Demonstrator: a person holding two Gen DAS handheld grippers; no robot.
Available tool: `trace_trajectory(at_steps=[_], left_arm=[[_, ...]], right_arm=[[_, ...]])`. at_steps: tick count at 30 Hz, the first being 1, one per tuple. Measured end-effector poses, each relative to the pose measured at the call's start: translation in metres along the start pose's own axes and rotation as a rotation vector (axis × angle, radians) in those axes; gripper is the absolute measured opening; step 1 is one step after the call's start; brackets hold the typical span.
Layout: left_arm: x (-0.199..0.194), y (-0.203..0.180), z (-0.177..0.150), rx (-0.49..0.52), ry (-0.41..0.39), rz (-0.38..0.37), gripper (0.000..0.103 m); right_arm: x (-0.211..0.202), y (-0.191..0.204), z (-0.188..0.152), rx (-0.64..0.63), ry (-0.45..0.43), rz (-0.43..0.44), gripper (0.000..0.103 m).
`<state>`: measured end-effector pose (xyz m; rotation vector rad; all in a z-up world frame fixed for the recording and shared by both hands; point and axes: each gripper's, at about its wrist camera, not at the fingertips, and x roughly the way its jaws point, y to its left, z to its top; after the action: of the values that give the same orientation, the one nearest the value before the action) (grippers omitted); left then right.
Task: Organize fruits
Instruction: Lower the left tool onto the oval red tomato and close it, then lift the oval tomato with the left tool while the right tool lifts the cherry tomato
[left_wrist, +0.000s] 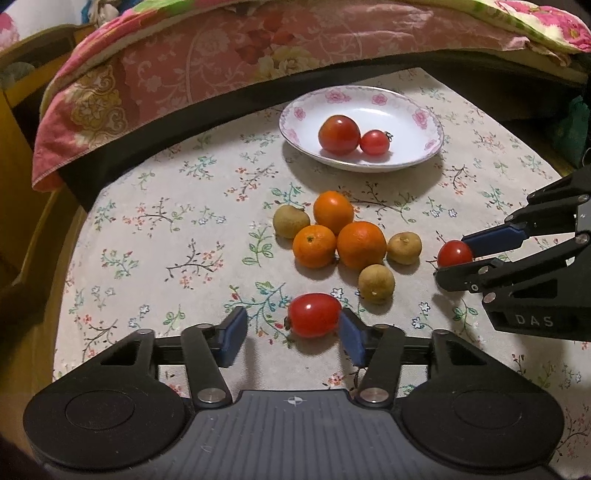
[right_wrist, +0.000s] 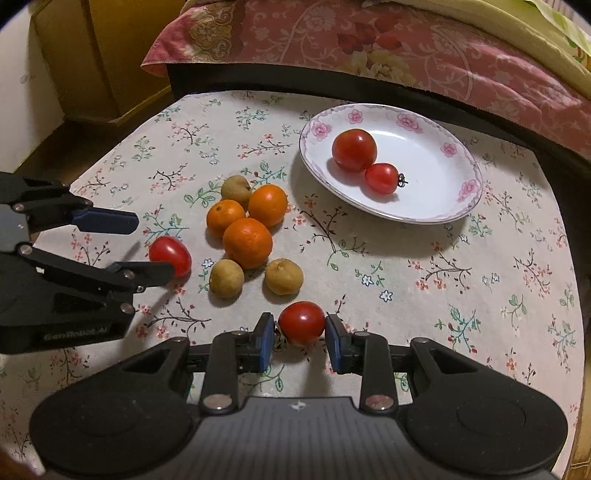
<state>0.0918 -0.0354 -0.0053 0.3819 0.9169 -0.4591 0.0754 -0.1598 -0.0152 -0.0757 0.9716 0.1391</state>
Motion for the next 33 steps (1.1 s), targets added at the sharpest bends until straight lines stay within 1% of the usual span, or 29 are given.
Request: trace_trajectory(at_steps=[4, 6, 8, 10, 12, 16, 20, 25, 33], left_arm=[[0.007, -0.003, -0.001, 0.005, 0.014, 0.0, 0.066], [0.009, -0.003, 0.0, 0.001, 0.021, -0.001, 0.063], [0.01, -0.003, 0.0, -0.006, 0.026, -0.016, 0.05], [0.009, -0.003, 0.002, -0.011, 0.029, -0.029, 0.044], [0.009, -0.006, 0.003, -0.006, 0.033, -0.026, 0.044], [0.007, -0.005, 0.007, -0.023, 0.034, -0.047, 0.044], [-0.003, -0.006, 0.015, -0.036, 0.002, -0.072, 0.044], [-0.006, -0.012, 0.026, -0.025, -0.02, -0.081, 0.044], [-0.011, -0.02, 0.04, -0.003, -0.058, -0.06, 0.044]], right_arm=[[0.001, -0.002, -0.001, 0.006, 0.004, 0.004, 0.03], [0.0, -0.003, -0.002, 0.01, 0.005, 0.003, 0.03], [0.001, -0.004, -0.002, 0.015, 0.006, 0.004, 0.03], [0.0, -0.004, -0.001, 0.017, 0.004, 0.006, 0.03], [-0.001, -0.005, 0.0, 0.02, -0.001, 0.007, 0.03], [-0.005, -0.007, 0.002, 0.033, -0.012, 0.006, 0.03], [-0.009, -0.013, 0.008, 0.053, -0.034, -0.001, 0.03], [-0.015, -0.019, 0.014, 0.081, -0.063, -0.01, 0.03], [-0.022, -0.019, 0.021, 0.084, -0.095, -0.02, 0.03]])
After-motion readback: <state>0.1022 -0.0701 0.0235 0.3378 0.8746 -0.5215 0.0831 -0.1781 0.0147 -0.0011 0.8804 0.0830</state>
